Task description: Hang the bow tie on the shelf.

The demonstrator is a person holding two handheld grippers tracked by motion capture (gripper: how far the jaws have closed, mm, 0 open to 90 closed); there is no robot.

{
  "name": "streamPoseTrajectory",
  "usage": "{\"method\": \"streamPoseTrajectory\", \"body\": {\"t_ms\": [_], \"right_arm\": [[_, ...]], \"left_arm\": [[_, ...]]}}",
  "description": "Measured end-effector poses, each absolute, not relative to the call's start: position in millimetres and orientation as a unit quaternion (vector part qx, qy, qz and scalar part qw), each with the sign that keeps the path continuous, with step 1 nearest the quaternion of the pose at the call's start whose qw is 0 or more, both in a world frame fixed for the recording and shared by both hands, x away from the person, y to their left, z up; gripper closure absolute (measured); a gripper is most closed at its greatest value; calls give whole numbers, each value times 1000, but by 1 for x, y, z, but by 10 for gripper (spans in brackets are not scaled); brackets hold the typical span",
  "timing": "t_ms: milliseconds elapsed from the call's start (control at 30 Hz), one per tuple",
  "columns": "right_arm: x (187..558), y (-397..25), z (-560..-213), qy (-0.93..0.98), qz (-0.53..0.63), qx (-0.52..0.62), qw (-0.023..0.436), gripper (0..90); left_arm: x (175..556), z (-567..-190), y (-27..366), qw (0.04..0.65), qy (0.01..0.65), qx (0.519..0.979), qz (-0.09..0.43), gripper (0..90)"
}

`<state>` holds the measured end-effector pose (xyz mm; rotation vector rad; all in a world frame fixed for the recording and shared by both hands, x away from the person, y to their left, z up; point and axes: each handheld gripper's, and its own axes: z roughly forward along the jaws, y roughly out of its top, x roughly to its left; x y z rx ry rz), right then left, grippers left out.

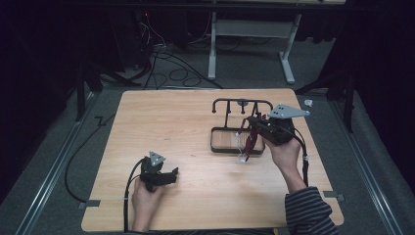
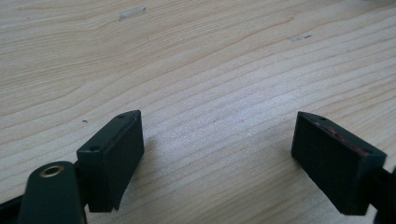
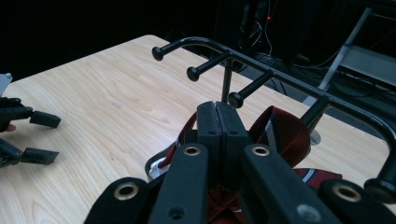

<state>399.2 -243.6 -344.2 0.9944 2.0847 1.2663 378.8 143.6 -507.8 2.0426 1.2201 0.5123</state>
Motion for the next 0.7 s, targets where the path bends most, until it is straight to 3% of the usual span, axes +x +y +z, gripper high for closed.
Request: {"method": "streamPoseTrajectory", "body": {"t_ms": [700], "right_arm": [[425, -241, -346, 750, 464, 401, 248, 900]], "left_arm": [[379, -508, 144, 346, 470, 787, 198, 174]]}}
